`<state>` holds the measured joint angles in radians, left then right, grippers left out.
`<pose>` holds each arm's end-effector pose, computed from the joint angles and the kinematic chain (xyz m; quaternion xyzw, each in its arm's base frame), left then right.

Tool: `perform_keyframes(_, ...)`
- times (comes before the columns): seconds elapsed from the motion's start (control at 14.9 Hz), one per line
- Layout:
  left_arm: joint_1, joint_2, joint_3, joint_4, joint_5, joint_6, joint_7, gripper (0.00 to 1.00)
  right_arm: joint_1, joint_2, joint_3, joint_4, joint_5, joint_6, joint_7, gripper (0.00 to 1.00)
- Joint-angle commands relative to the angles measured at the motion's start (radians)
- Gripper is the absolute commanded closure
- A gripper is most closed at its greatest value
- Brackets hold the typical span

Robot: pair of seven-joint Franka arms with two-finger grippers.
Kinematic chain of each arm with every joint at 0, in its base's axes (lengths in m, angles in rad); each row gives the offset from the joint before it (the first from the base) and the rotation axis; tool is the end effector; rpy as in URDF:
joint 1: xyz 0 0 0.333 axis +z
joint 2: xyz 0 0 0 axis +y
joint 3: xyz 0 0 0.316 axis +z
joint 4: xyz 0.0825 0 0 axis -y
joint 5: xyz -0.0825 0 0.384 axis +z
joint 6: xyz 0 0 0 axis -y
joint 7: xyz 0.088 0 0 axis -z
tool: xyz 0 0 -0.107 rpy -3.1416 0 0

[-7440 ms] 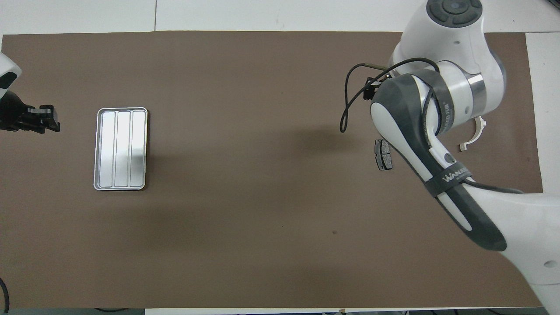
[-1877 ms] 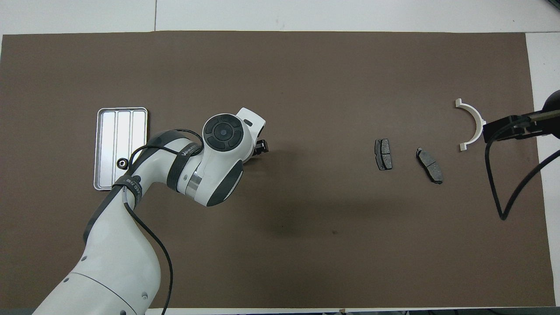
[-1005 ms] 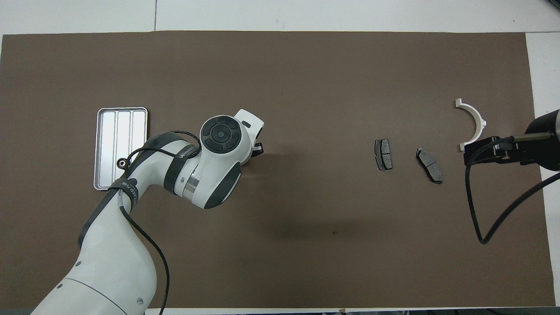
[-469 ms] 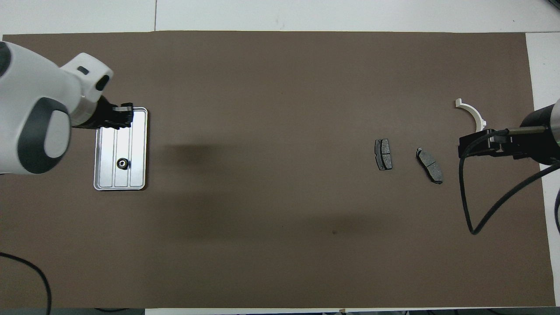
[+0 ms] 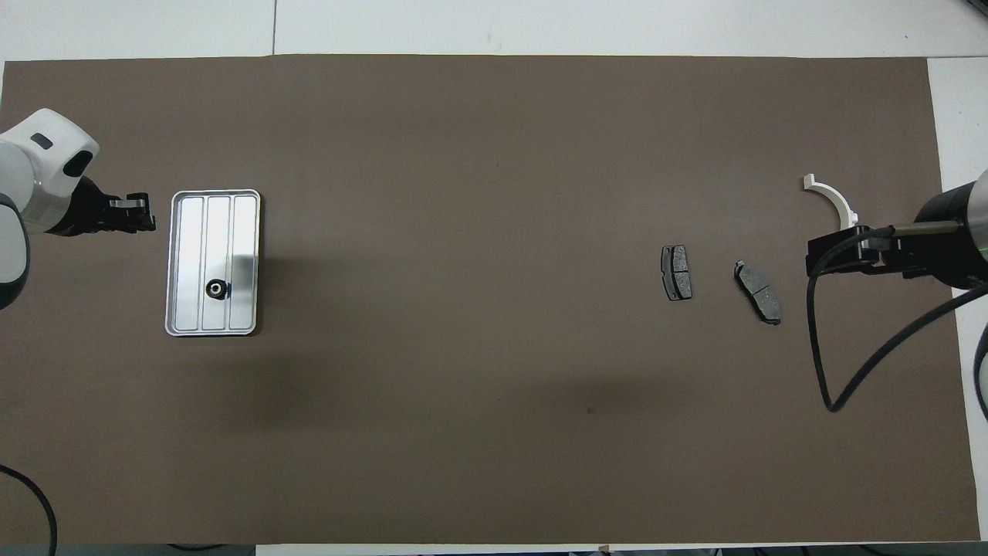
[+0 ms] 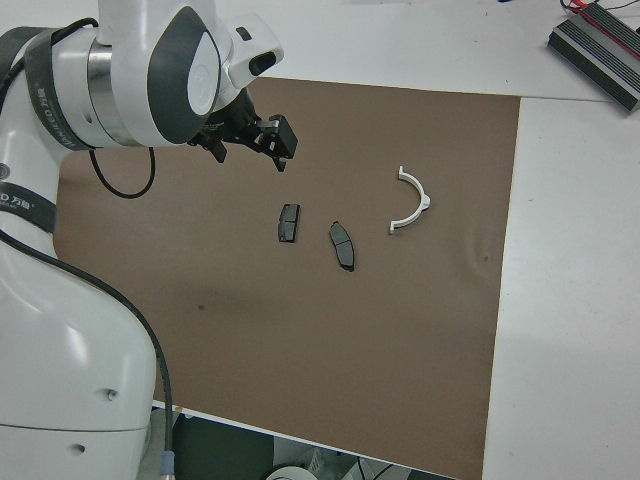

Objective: Pick bearing gear from pile to tray

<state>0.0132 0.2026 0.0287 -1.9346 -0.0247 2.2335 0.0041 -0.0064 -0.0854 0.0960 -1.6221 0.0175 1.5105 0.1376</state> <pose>0.6101 0.0241 0.3915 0.9985 0.0256 0.0483 0.0061 0.5190 0.0509 0.6409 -0.9996 0.0238 0.0137 0.0031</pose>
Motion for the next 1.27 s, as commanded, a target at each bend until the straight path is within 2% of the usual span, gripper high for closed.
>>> perform_keyframes(0.0, -0.013, 0.029, 0.002, -0.069, -0.014, 0.129, 0.005, 1.0, -0.001, -0.01, 0.002, -0.015, -0.007, 0.022, 0.014, 0.0)
perform_keyframes(0.34, -0.022, 0.084, 0.002, -0.079, -0.012, 0.187, 0.001, 1.0, -0.001, -0.014, 0.004, -0.015, -0.018, 0.027, 0.007, 0.0)
perform_keyframes(0.54, -0.039, 0.09, 0.002, -0.109, -0.014, 0.244, -0.019, 1.0, -0.007, -0.014, 0.002, -0.016, -0.014, 0.028, 0.005, 0.0)
perform_keyframes(1.21, -0.05, 0.1, 0.002, -0.155, -0.012, 0.305, -0.013, 1.0, -0.017, -0.013, -0.002, -0.016, -0.005, 0.027, 0.013, 0.0)
